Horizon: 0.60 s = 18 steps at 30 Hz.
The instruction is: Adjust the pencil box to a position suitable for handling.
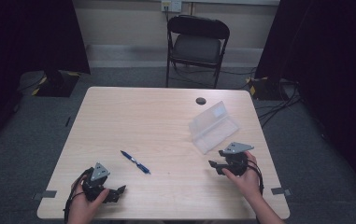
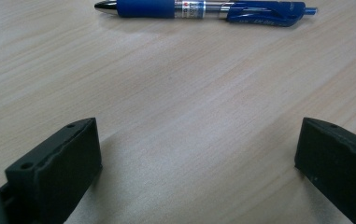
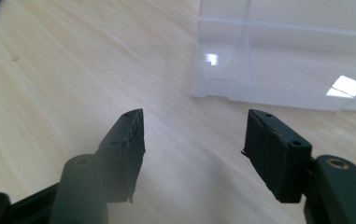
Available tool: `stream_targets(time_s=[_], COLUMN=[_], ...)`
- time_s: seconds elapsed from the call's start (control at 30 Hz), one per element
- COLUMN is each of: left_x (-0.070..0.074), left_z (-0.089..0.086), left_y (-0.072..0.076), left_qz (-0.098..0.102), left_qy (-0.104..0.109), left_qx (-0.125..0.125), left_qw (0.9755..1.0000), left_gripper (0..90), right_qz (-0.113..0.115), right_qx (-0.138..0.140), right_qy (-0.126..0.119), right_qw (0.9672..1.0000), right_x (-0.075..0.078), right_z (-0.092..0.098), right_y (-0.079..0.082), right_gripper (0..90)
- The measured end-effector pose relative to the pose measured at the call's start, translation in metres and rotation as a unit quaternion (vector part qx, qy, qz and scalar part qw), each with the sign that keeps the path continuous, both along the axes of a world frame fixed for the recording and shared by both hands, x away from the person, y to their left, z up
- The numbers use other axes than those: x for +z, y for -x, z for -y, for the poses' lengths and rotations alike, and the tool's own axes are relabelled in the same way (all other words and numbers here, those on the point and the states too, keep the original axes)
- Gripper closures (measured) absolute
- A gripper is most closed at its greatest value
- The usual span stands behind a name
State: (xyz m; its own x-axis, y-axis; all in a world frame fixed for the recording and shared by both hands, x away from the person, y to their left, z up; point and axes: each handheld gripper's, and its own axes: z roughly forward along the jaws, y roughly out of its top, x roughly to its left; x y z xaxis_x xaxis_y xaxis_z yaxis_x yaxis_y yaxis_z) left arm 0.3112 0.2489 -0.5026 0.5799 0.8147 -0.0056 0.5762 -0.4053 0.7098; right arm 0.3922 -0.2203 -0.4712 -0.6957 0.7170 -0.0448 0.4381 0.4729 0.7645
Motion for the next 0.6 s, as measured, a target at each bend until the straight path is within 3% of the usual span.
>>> stream_targets(time_s=[0.13, 0.33, 0.47, 0.6], left_x=[0.0, 0.0, 0.0, 0.0], left_z=[0.0, 0.0, 0.0, 0.0], left_y=[0.0, 0.0, 0.0, 0.0], left_qz=[0.0, 0.0, 0.0, 0.0], left_qy=[0.001, 0.0, 0.0, 0.0], left_qx=[0.0, 0.0, 0.0, 0.0], left_qw=[1.0, 1.0, 1.0, 1.0], left_gripper=[0.0, 0.0, 0.0, 0.0], right_qz=[-0.003, 0.0, -0.005, -0.014], right_qx=[-0.002, -0.012, -0.028, -0.04], right_qy=[-0.013, -0.007, -0.002, -0.016], right_qw=[0.9999, 0.9999, 0.9996, 0.999], right_x=[0.003, 0.009, 0.01, 0.008], right_z=[-0.005, -0.007, -0.006, -0.004], right_y=[-0.012, -0.032, -0.047, -0.06], right_gripper=[38.0, 41.7, 47.4, 55.0])
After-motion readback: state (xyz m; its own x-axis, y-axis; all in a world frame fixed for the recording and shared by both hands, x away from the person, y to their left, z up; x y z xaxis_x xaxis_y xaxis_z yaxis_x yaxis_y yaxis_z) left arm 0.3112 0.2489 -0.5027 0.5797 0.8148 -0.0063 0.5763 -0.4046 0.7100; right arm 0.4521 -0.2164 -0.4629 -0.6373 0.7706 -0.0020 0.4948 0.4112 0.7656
